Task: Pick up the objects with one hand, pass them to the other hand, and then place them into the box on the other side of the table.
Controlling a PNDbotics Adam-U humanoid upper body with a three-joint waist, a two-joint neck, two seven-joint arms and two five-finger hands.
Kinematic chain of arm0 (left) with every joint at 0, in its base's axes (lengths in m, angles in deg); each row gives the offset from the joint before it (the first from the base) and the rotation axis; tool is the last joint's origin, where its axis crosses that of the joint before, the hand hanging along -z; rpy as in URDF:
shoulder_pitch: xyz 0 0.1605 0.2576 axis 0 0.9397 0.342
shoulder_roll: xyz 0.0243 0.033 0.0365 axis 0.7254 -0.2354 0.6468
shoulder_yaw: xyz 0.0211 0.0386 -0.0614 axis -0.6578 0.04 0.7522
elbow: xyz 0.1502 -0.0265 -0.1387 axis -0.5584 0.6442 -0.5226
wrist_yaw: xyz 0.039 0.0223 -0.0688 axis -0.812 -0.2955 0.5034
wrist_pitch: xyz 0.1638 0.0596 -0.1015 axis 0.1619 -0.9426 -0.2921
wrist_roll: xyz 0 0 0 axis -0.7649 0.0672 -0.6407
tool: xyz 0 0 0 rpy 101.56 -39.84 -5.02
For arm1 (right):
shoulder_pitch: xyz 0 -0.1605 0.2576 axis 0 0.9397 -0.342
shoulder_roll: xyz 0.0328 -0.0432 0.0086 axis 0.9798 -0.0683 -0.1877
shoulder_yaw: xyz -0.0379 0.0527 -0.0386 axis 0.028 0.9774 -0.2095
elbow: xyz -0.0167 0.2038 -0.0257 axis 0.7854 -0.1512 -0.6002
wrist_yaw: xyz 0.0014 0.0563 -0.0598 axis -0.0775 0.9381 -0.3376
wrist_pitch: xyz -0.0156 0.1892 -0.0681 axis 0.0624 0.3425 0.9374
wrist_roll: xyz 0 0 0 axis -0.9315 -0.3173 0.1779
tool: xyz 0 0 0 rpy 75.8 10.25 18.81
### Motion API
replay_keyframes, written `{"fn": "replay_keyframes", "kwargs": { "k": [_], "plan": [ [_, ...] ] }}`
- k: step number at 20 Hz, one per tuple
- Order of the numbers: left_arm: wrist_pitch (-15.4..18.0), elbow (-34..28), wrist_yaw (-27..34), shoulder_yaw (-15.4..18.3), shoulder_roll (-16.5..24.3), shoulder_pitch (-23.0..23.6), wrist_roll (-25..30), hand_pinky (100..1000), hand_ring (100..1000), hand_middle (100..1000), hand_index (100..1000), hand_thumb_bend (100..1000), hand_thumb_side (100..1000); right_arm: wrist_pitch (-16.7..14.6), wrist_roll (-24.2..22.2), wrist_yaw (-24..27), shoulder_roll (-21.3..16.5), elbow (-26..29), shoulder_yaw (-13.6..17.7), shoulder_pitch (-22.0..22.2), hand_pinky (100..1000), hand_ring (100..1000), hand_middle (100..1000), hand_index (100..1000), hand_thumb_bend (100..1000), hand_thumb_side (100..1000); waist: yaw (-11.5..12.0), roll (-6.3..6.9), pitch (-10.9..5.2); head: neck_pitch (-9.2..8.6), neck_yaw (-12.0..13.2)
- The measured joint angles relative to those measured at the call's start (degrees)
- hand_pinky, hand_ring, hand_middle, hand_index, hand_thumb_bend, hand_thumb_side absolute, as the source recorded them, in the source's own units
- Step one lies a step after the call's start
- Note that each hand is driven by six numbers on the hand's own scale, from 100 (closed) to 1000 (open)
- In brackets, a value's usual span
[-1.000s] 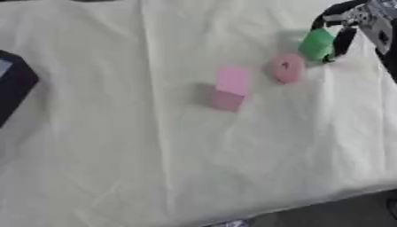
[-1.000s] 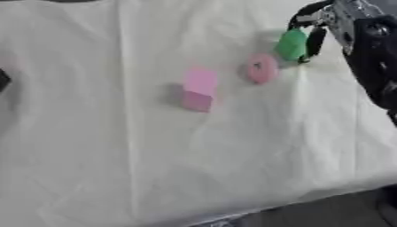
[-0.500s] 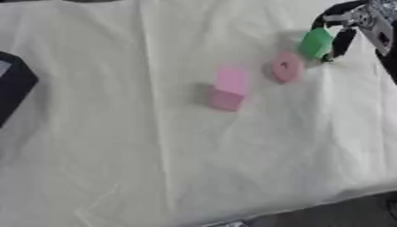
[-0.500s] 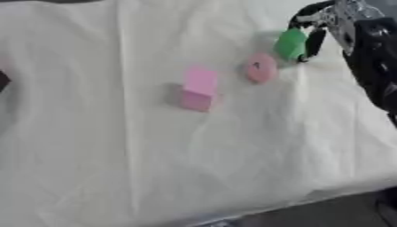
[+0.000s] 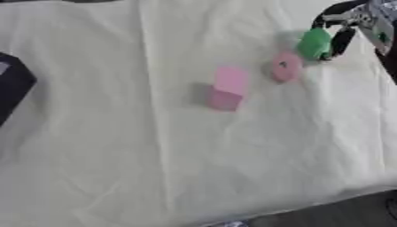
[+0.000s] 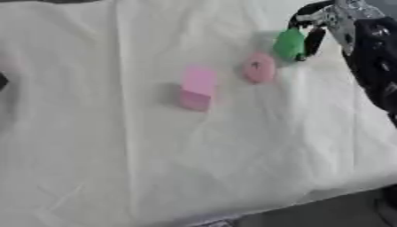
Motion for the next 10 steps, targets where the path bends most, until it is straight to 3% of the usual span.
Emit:
{"fn": "replay_keyframes", "kwargs": {
  "k": [10],
  "plan": [
    [-0.02, 0.01, -0.02, 0.0, 0.0, 0.14, -0.02, 846, 756, 784, 909, 463, 831, -0.27, -0.77, 0.8, 0.0, 0.41, -0.08, -0.04, 900, 838, 725, 705, 391, 100, -0.07, 0.0, 0.0, 0.39, 0.0]
  ]
}}
